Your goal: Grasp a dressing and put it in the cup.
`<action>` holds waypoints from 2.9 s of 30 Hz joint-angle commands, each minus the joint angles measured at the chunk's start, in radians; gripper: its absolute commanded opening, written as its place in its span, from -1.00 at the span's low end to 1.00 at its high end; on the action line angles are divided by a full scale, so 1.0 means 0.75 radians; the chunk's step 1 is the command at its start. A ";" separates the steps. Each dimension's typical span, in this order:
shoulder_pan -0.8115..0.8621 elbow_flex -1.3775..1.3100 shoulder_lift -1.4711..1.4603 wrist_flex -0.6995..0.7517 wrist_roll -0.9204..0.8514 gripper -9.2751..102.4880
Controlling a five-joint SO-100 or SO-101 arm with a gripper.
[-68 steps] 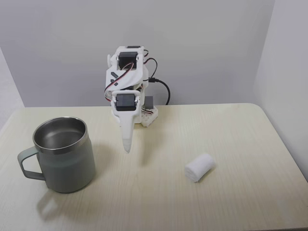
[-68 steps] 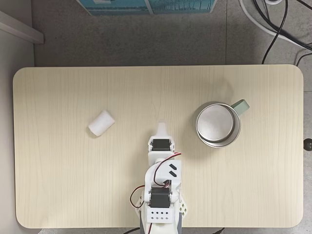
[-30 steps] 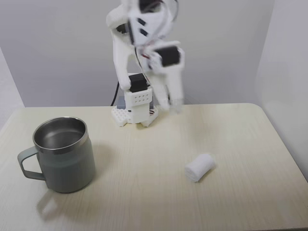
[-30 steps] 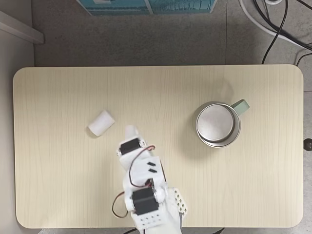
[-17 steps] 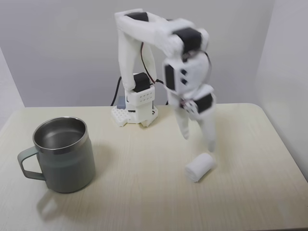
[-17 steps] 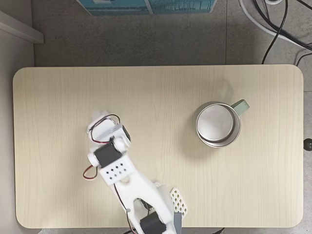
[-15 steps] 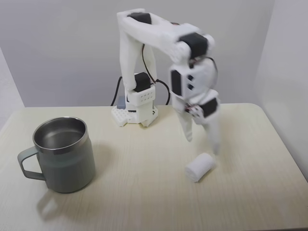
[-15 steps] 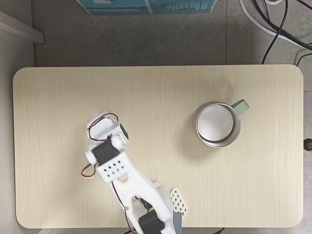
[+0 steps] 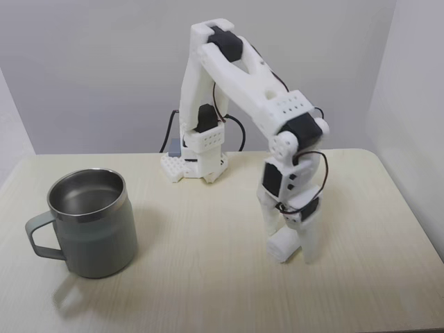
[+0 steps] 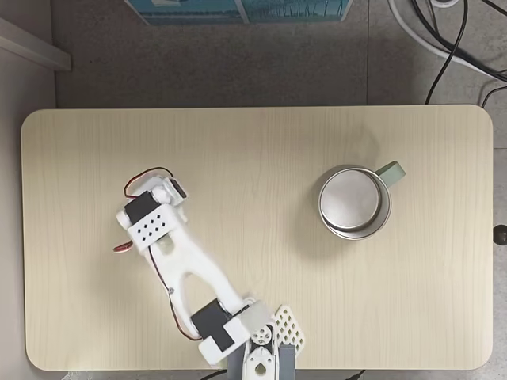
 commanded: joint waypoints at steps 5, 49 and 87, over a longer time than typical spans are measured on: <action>0.006 0.014 0.012 -0.012 0.012 -0.84; 1.655 0.834 -0.753 0.839 -0.301 -0.84; 1.716 0.256 -0.845 0.362 -0.315 -0.41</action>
